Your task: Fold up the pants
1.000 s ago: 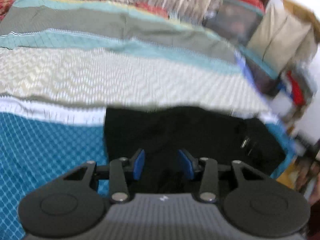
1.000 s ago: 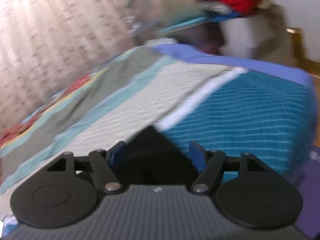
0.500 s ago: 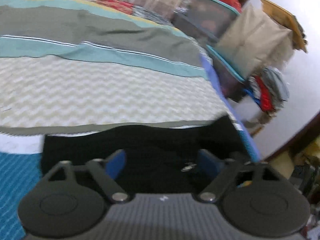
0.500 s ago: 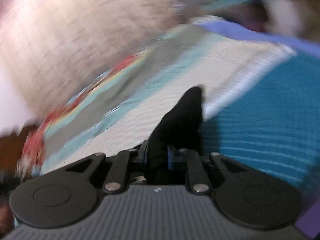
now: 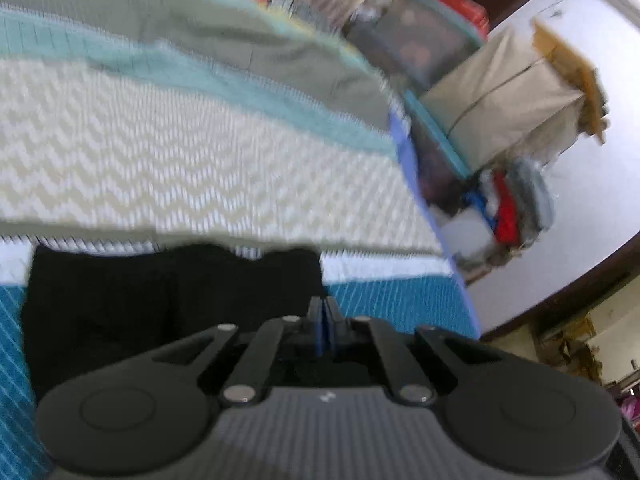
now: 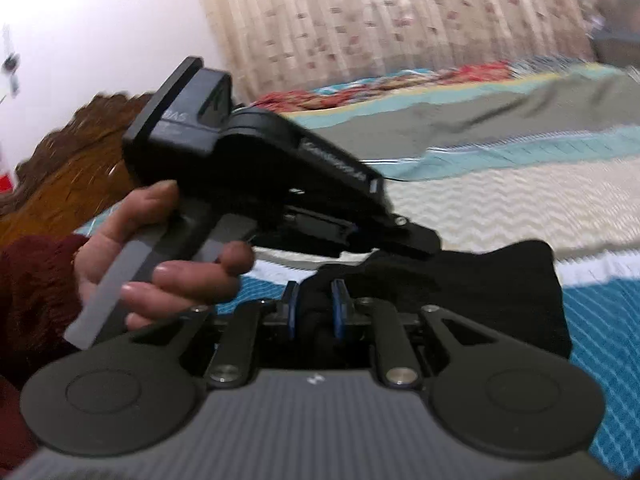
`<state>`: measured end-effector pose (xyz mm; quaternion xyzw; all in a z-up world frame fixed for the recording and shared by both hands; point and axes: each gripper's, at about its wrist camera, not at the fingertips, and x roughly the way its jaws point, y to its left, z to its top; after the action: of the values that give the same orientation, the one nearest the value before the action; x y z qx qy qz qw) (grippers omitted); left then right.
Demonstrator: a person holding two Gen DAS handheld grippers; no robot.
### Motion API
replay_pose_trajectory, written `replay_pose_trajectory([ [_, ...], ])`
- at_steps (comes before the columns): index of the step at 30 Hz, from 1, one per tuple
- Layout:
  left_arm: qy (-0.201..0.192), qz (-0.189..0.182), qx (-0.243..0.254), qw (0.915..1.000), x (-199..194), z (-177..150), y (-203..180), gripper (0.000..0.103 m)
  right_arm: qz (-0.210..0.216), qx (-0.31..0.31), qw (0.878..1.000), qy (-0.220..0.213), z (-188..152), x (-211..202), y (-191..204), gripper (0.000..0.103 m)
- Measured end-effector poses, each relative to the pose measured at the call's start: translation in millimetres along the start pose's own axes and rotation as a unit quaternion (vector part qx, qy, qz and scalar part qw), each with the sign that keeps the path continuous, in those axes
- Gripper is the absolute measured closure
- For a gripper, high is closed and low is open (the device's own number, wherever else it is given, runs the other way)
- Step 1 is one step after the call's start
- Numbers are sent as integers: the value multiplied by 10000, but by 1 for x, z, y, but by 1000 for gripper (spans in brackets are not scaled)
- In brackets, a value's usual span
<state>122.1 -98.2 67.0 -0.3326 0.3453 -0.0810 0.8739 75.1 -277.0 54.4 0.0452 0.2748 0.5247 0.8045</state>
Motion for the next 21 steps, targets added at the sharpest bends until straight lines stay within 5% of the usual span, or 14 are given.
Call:
replay_pose_trajectory([
  [3,-435,140,-179,9988,-34,5,13,78,-104,-163,9998,-104,11,2,6,84],
  [5,-596,422,-337,9968,-52,5,26,31,-169,-18,9996,-207,19,7,-1,84],
  [7,-494,564,-585,9955,-55,3,40,13,-109,188,9995,-248,17,3,-9,84],
  [10,-77,196,-1117,9935,-42,-1,60,7,-76,236,9994,-251,7,0,3,84],
  [12,179,-104,-1369,9904,-26,-4,65,5,50,227,9993,-294,5,-1,9,101],
  [15,531,-357,-1498,9866,8,-10,64,9,285,-95,9985,-450,10,-5,25,101],
  [18,743,-194,-1337,9880,30,-13,55,12,226,-450,9981,-352,10,-4,35,100],
  [21,718,-136,-1097,9913,32,-12,49,12,51,-426,9989,-201,8,-3,25,89],
])
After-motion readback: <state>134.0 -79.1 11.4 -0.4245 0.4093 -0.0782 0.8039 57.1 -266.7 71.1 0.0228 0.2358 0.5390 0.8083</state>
